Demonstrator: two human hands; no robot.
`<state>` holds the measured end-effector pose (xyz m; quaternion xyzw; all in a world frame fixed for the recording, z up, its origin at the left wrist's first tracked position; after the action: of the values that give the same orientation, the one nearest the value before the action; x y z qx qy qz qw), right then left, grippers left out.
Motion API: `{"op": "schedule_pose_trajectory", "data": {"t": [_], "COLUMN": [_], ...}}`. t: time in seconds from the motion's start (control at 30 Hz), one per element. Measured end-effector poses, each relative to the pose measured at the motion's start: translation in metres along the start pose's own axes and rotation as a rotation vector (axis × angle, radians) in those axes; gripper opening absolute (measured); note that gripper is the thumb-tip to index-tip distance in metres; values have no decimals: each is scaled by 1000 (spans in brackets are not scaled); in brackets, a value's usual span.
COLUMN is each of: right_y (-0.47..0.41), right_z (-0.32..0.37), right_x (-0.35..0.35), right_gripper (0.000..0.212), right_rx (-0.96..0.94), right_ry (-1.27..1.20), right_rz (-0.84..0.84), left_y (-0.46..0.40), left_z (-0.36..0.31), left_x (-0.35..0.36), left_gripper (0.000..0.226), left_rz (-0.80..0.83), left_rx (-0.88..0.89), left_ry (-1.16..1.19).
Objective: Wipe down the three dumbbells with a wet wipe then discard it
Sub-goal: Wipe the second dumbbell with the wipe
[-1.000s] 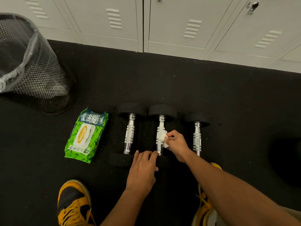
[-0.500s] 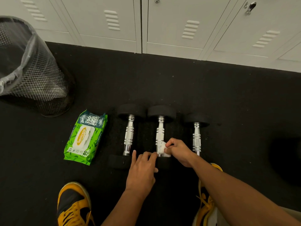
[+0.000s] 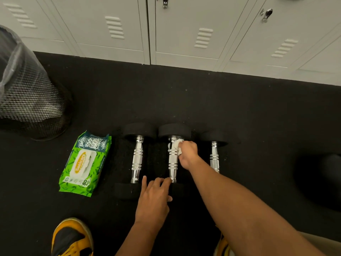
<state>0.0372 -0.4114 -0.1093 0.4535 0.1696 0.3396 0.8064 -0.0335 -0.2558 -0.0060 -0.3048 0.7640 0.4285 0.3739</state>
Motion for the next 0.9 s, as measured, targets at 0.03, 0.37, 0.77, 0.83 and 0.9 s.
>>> {"op": "schedule_pose_trajectory", "data": {"t": [0.03,0.37,0.77,0.83,0.9], "right_y": [2,20,17,15,16], "right_z": [-1,-27,-37,-40,-44], "right_x": [2,-10,-20,-25,-30], "right_gripper": [31,31,35,31,28], "right_rx": [17,145,179,183,181], "right_ry": [-32,209,509,547,603], "right_rz": [17,133,199,186,189], "left_y": [0,3,4,5,4], "left_z": [0,-2,-1,-1,-1], "left_x": [-1,-4,-4,-4,-4], "left_gripper": [55,54,52,51,51], "left_rz": [-3,-1,-10,-5,1], "left_rx": [1,13,9,5,-2], "left_ry": [4,22,29,19,17]}}
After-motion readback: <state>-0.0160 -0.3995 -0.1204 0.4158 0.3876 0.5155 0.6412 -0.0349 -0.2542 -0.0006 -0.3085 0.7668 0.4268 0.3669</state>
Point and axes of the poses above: each hand's wrist, its own y-axis away from the middle knuckle, its own x-axis out of the palm, z = x × y, the point moved 8 cm from there along -y, towards the middle knuckle
